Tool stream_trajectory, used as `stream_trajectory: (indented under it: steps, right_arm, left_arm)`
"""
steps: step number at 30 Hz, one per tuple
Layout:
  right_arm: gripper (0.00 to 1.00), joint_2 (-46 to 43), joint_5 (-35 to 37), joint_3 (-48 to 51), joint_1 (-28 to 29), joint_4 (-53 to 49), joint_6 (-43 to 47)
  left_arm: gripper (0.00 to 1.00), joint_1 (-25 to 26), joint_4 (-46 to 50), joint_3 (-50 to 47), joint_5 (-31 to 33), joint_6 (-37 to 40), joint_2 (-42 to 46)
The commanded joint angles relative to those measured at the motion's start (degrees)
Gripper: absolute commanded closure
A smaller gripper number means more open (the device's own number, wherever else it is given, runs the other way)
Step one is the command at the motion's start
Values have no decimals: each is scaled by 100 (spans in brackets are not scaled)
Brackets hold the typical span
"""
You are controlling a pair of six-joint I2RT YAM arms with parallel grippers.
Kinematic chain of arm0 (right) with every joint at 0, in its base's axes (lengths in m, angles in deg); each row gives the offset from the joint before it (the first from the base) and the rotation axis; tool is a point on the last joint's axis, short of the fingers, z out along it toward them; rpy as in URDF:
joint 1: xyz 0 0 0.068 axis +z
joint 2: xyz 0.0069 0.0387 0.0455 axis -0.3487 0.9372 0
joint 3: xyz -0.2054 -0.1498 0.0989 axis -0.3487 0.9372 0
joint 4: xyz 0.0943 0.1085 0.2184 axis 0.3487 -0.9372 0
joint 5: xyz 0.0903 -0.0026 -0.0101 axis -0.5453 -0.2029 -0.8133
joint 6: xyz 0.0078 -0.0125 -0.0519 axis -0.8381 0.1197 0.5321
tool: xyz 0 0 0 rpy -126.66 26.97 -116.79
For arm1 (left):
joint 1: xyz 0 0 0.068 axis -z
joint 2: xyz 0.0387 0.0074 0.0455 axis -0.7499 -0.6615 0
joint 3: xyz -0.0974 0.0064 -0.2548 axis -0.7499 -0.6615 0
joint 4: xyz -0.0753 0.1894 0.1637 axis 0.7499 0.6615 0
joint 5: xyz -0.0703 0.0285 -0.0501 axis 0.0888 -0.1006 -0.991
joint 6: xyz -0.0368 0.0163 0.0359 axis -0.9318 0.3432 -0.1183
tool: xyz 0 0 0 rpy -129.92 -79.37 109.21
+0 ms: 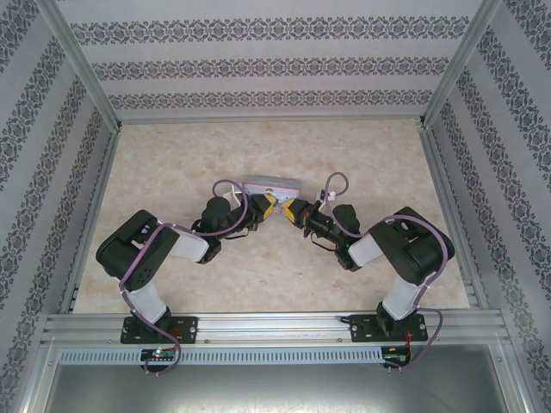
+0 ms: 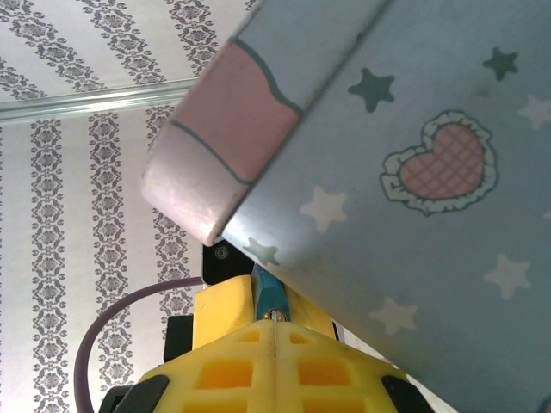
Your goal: Unlock a padlock with a key
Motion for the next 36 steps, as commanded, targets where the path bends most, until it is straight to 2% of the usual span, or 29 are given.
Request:
stream_trajectory:
  steps: [1,20,36]
  right_arm:
    - [100,130,88,-123,76,63,-9]
    - [100,225,87,-40,70,63,153]
    - [100,395,-11,-134,35,60,164]
  left_arm:
    - [100,201,-511,28,-431,164,324]
    - [100,209,134,-4,-343,375,520]
    - [100,227,813,205,-426,242,659]
